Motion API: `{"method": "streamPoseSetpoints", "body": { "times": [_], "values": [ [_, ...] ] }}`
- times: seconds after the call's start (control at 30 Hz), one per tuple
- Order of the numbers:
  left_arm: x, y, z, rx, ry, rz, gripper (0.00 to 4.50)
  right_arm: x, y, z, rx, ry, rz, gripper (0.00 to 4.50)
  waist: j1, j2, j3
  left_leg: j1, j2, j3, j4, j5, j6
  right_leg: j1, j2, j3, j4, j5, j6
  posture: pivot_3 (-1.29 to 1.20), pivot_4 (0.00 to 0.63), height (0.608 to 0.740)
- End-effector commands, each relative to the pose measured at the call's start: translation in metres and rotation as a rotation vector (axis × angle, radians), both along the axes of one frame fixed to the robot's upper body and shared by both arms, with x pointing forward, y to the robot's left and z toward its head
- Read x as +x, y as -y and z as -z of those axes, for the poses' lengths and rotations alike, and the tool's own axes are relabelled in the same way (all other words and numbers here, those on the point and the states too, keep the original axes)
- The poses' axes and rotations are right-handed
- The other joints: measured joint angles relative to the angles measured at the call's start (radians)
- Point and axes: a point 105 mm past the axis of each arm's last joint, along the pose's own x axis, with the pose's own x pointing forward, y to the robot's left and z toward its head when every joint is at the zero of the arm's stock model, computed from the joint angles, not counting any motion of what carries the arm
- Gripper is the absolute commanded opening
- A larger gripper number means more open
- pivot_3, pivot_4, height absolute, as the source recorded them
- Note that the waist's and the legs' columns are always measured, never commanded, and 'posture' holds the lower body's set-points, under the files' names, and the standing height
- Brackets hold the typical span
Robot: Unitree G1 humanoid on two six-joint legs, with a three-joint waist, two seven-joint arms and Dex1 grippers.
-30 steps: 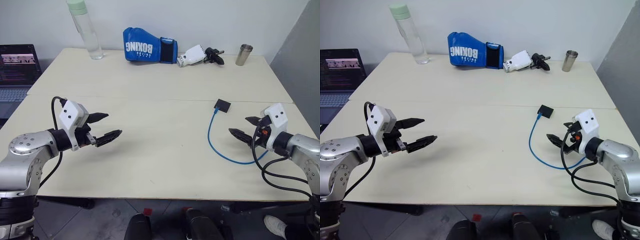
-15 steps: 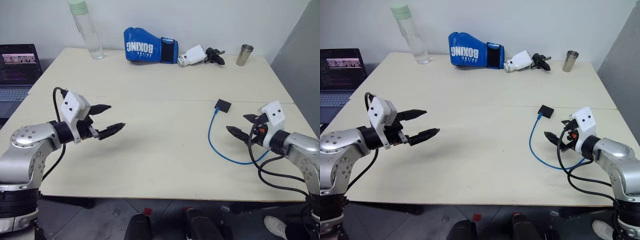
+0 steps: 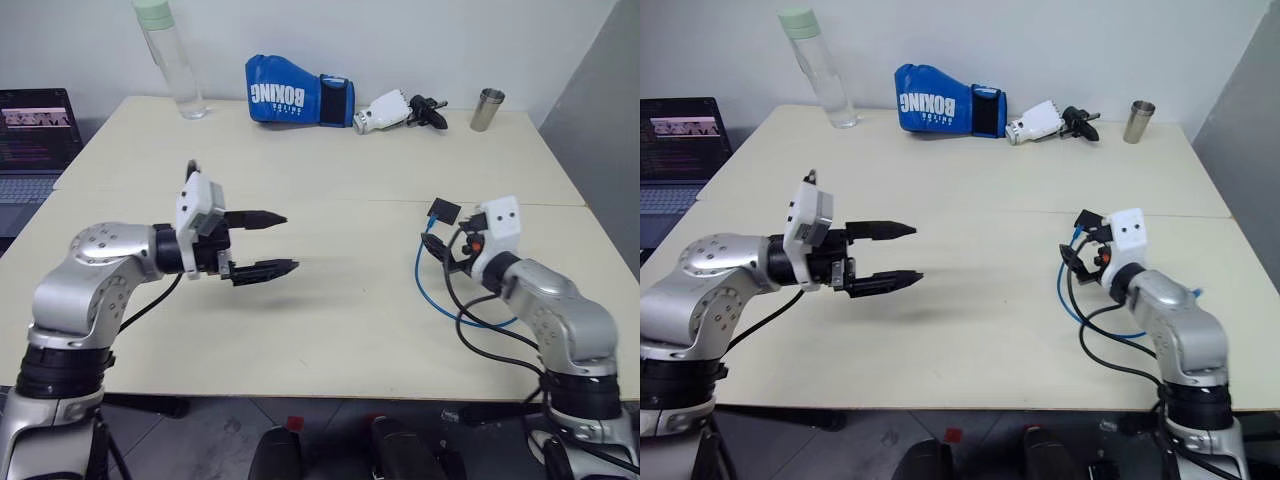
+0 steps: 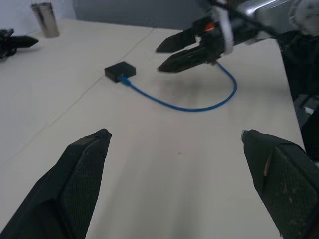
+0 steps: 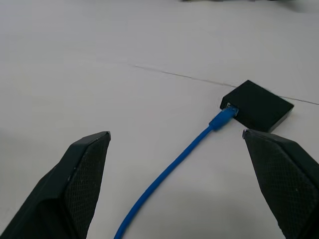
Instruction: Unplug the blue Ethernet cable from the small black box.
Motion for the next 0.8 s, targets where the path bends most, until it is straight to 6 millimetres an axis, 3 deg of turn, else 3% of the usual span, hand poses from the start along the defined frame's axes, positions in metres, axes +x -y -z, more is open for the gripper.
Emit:
{"method": "streamPoseSetpoints", "body": {
  "times": [0.03,0.2,0.4,0.63,0.67,0.7,0.8],
  "values": [
    [0.001,0.014,-0.01,0.014,0.044,0.088,4.48,0.023,0.005,-0.001,-0.016,0.046,0.169,4.5,-0.001,0.0,0.0,0.0,0.0,0.001,0.0,0.0,-0.001,-0.001,0.0,0.0,0.0,0.0,0.0,0.0,0.15,0.74],
    [0.005,0.022,-0.011,0.024,0.056,0.129,4.48,0.045,-0.011,0.017,0.057,0.004,0.235,4.5,-0.003,0.0,0.0,0.0,0.0,0.001,-0.001,0.001,-0.002,-0.001,0.0,0.001,0.0,0.0,0.0,0.0,0.15,0.74],
    [0.006,0.023,-0.01,0.028,0.061,0.129,4.48,0.066,-0.033,0.037,0.014,-0.006,0.262,4.5,-0.018,0.001,0.0,0.0,0.0,0.001,-0.001,0.001,-0.001,-0.002,0.0,0.001,0.0,0.0,0.0,0.0,0.15,0.74],
    [0.006,0.019,-0.01,0.029,0.066,0.102,4.48,0.081,-0.026,0.039,-0.005,0.007,0.331,4.5,-0.025,0.0,0.0,0.0,0.0,0.001,-0.001,0.001,-0.001,-0.001,0.0,0.001,0.001,0.0,0.0,0.0,0.15,0.74],
    [0.006,0.018,-0.01,0.029,0.067,0.097,4.5,0.082,-0.024,0.039,-0.003,0.006,0.342,4.08,-0.025,0.0,0.0,0.0,0.0,0.001,-0.001,0.001,-0.001,-0.001,0.0,0.001,0.001,0.0,0.0,0.0,0.15,0.74],
    [0.007,0.017,-0.01,0.029,0.069,0.09,4.5,0.083,-0.02,0.04,-0.003,0.003,0.361,4.03,-0.025,0.0,0.0,0.0,0.0,0.001,-0.001,0.001,-0.001,-0.001,0.0,0.001,0.001,0.0,0.0,0.0,0.15,0.74],
    [0.007,0.016,-0.011,0.028,0.072,0.074,4.5,0.084,-0.012,0.043,-0.003,-0.004,0.387,3.32,-0.024,0.0,0.0,0.0,0.0,0.001,-0.001,0.001,-0.001,-0.001,-0.001,0.0,0.001,0.0,0.0,0.0,0.15,0.74]
  ]
}}
